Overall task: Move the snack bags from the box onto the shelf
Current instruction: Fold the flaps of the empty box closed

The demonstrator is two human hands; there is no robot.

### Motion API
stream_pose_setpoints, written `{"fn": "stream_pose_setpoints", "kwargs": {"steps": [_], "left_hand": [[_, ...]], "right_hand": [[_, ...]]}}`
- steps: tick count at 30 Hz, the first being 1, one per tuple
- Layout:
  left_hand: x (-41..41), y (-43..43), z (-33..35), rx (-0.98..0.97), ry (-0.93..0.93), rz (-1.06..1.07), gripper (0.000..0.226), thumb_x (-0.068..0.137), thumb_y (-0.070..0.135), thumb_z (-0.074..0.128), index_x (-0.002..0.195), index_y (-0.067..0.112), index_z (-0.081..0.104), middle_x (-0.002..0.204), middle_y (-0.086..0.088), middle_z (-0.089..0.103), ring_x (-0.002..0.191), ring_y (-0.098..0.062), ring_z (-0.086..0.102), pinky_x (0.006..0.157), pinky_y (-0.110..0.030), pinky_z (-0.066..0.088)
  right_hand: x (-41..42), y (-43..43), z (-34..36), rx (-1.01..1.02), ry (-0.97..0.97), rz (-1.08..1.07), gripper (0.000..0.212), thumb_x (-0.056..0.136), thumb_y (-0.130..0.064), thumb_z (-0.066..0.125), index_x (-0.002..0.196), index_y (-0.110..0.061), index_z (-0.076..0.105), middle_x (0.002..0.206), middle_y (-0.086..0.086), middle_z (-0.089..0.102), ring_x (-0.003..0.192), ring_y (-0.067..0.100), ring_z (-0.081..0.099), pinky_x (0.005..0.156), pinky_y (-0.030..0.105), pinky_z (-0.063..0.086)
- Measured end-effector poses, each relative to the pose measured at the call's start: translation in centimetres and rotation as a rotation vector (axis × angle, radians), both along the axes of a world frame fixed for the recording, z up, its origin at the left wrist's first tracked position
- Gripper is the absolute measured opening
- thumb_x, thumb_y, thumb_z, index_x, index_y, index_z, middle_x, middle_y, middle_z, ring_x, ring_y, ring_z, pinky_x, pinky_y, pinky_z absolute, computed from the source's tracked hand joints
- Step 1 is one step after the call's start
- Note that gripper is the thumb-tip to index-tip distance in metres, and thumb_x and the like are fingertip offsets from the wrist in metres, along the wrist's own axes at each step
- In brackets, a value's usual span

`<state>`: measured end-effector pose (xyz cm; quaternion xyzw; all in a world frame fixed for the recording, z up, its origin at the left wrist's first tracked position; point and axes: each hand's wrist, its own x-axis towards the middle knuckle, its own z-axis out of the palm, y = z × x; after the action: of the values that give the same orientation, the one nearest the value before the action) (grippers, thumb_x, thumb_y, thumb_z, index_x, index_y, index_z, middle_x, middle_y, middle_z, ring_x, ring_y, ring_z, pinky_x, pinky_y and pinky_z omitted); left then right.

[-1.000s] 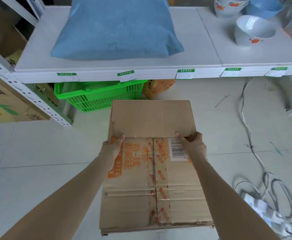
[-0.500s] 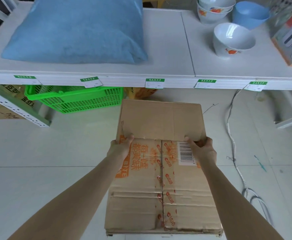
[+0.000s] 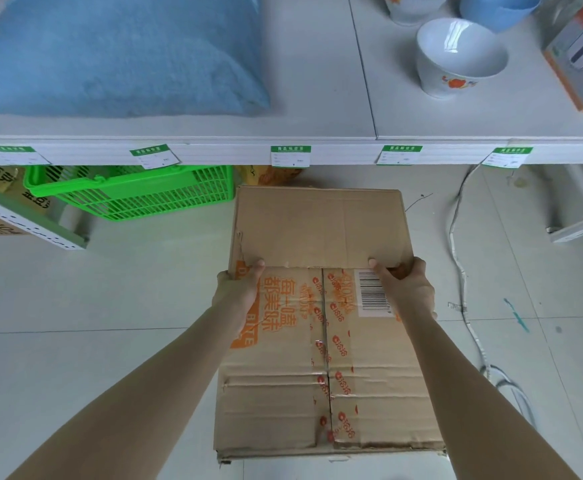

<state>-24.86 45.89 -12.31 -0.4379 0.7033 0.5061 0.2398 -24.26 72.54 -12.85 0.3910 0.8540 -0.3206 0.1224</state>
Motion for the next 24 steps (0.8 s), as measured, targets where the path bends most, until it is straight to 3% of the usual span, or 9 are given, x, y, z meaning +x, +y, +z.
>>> {"fn": "stream_pose_setpoints", "kwargs": {"steps": [8,13,16,20,24], "left_hand": [[0.1,0.1,0.0,0.012,0.013,0.03,0.065,0.082,0.065,0.062,0.125,0.021,0.04,0.092,-0.005,0.063,0.085,-0.029,0.064,0.089,-0.048,0.053],[0.1,0.1,0.2,0.018,0.014,0.045,0.061,0.083,0.063,0.062,0.123,0.022,0.04,0.088,-0.003,0.061,0.076,-0.024,0.061,0.078,-0.041,0.05],[0.1,0.2,0.4,0.009,0.013,0.054,0.059,0.084,0.063,0.062,0.12,0.022,0.041,0.086,-0.002,0.061,0.073,-0.023,0.06,0.074,-0.039,0.048],[0.4,0.4,0.7,-0.138,0.078,-0.051,0.076,0.084,0.068,0.055,0.143,0.025,0.032,0.113,-0.005,0.065,0.097,-0.032,0.064,0.087,-0.042,0.051],[0.5,0.9,1.6,-0.268,0.189,-0.185,0.078,0.091,0.065,0.042,0.154,0.034,0.007,0.138,-0.006,0.054,0.115,-0.033,0.059,0.091,-0.043,0.046]], "right_hand": [[0.0,-0.1,0.3,0.005,0.003,-0.008,0.067,0.072,-0.075,0.059,0.114,-0.026,0.039,0.101,0.002,0.062,0.098,0.031,0.056,0.093,0.056,0.041],[0.1,-0.4,0.8,0.004,0.001,-0.017,0.068,0.075,-0.073,0.058,0.118,-0.024,0.039,0.105,0.004,0.06,0.104,0.033,0.054,0.088,0.052,0.032],[0.0,-0.4,0.7,-0.014,0.012,-0.009,0.075,0.07,-0.079,0.056,0.119,-0.025,0.038,0.106,0.005,0.06,0.103,0.034,0.056,0.089,0.048,0.037],[0.1,-0.5,1.1,-0.057,0.024,0.006,0.095,0.056,-0.089,0.046,0.127,-0.026,0.035,0.115,0.006,0.058,0.106,0.034,0.056,0.088,0.058,0.049],[-0.1,-1.4,2.5,0.081,0.063,0.111,0.082,0.083,-0.073,0.042,0.142,-0.019,0.026,0.137,0.009,0.047,0.124,0.035,0.046,0.099,0.058,0.036]]}}
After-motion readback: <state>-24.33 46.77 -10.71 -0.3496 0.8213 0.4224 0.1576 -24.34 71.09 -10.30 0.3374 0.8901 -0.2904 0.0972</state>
